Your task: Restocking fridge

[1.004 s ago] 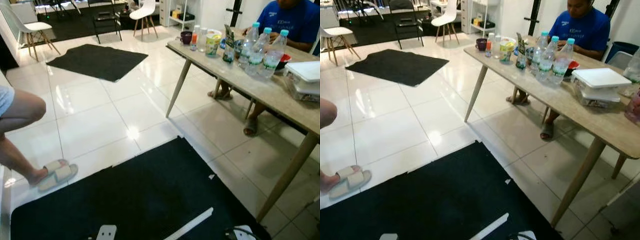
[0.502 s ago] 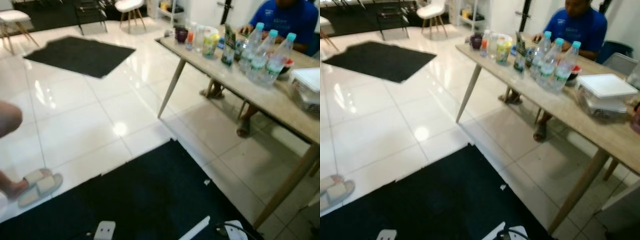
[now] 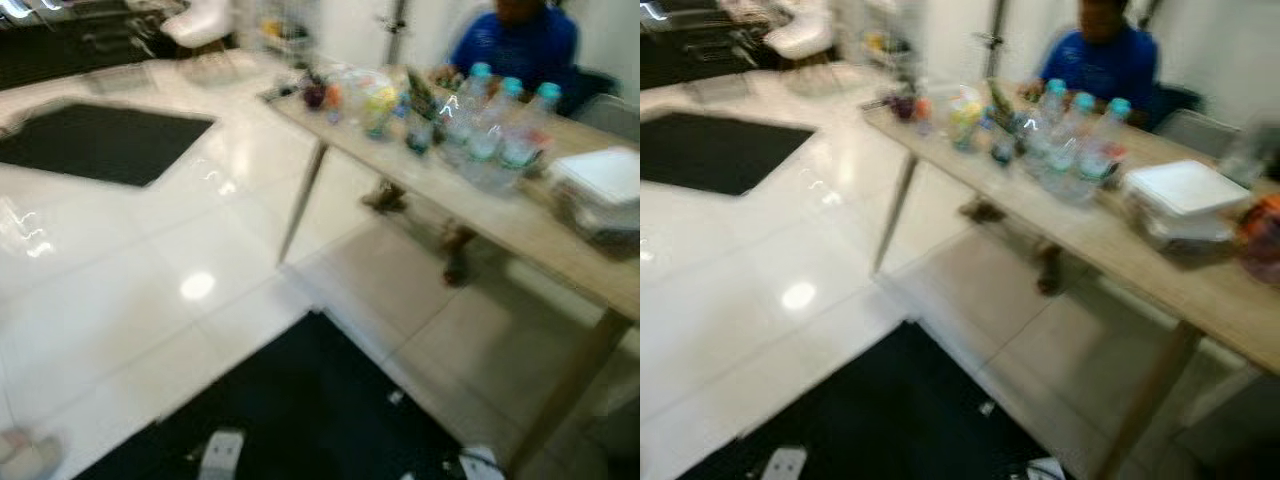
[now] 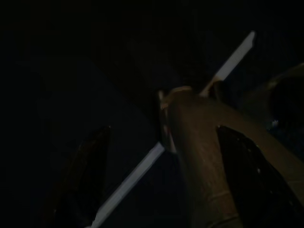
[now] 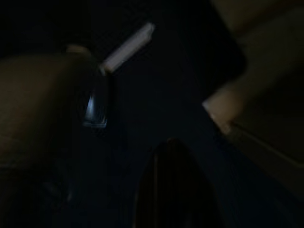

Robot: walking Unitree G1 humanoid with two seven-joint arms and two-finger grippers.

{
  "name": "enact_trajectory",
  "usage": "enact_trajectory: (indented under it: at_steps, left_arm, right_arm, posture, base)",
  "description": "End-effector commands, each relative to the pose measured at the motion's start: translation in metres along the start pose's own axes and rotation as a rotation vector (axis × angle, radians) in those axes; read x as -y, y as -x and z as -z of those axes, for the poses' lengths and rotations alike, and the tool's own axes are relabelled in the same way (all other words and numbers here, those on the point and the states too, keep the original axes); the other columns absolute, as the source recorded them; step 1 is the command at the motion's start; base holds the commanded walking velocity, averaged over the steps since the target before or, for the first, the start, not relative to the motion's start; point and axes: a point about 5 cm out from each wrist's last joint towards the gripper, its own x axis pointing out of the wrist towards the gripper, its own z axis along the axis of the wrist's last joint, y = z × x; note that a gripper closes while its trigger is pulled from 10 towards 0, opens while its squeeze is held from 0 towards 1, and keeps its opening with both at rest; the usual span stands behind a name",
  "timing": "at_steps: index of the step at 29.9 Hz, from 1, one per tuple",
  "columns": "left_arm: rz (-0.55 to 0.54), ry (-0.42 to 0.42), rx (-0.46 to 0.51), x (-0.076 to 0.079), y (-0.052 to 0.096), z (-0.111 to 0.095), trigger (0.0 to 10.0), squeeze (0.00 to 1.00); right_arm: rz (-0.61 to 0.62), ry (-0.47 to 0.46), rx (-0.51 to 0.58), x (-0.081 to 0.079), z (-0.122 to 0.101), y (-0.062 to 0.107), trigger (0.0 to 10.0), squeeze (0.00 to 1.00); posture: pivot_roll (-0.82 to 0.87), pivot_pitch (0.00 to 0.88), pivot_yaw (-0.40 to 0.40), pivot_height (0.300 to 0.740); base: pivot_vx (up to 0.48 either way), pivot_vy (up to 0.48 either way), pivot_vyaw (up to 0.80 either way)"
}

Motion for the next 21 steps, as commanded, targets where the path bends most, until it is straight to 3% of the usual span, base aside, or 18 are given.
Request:
enact_trajectory:
  at_steps: [1,21]
  left_arm:
    - [0.001,0.007,-0.023,-0.0040,0.0036,0.0128,10.0,0.00]
    - [0.018,0.003,-0.024,0.0039,0.0026,0.0177,10.0,0.00]
  right_arm:
    - [-0.005,0.002,-0.022,-0.0012,0.0055,0.0003,10.0,0.00]
    - [-0.014,-0.002,-0.022,-0.0015,0.0051,0.0002,10.0,0.00]
  posture:
    - [-0.03,0.001,-0.024,0.740]
    - [-0.03,0.006,-0.021,0.740]
  base:
    - [0.371,0.000,-0.76]
    - [0.370,0.000,-0.77]
